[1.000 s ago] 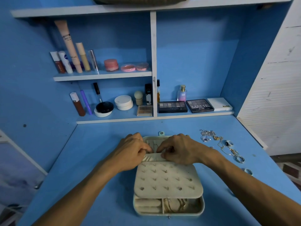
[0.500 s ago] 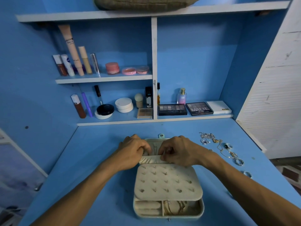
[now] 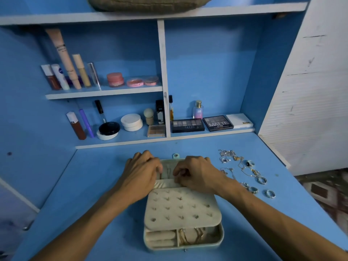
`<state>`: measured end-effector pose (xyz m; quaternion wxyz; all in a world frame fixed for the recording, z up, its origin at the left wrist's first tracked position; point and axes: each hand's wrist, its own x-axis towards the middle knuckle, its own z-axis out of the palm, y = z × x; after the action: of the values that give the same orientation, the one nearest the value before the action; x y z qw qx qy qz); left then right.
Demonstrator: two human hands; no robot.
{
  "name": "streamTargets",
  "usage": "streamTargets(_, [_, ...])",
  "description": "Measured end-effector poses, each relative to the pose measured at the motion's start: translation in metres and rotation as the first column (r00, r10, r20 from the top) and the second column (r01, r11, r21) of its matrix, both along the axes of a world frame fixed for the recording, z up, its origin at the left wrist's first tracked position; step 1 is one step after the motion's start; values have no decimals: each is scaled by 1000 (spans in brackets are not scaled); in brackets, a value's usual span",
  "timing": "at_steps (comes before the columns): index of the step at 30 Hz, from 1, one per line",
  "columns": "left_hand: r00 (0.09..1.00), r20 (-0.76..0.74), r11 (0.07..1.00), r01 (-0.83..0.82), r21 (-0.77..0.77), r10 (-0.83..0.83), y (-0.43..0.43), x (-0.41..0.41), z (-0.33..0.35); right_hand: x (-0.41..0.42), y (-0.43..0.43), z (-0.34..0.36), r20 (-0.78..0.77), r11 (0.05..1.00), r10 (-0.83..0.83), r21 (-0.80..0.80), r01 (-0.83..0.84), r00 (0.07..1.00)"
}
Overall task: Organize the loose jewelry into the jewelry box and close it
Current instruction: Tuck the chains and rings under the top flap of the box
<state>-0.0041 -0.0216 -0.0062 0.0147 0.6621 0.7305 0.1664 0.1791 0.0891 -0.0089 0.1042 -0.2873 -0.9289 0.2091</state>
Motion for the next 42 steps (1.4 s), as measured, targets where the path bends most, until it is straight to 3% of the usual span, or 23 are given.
streamTargets(4, [984,127,991,133,-26,-129,20,22,15,13,5,1,-103,998,-56,3,57,993])
streamTargets(7, [968,142,972,220,-76,-208,43,42,21,36,16,5,-155,991,-132,-18,130,979])
streamTargets(15, [941,118,937,330,-115,-317,101,95,23,120,47,4,-7,922,-386,12,386,922])
streamTargets(19, [940,41,930,340,-140,-338,115,115,15,135,51,3,102,911,-410,3,412,906])
streamTargets(26, [953,-34,941,291,-172,-300,127,124,2,127,46,-4,142,891,-453,103,442,880])
streamTargets(37, [957,120,924,285,-255,-263,129,121,3,116,36,-9,258,867,-436,377,325,863])
streamTargets(39, [955,117,922,294,-254,-272,129,121,3,117,38,-8,240,884,-424,320,341,873])
streamTargets(42, [939,184,921,326,-214,-290,129,119,7,120,45,5,134,909,-418,52,414,899])
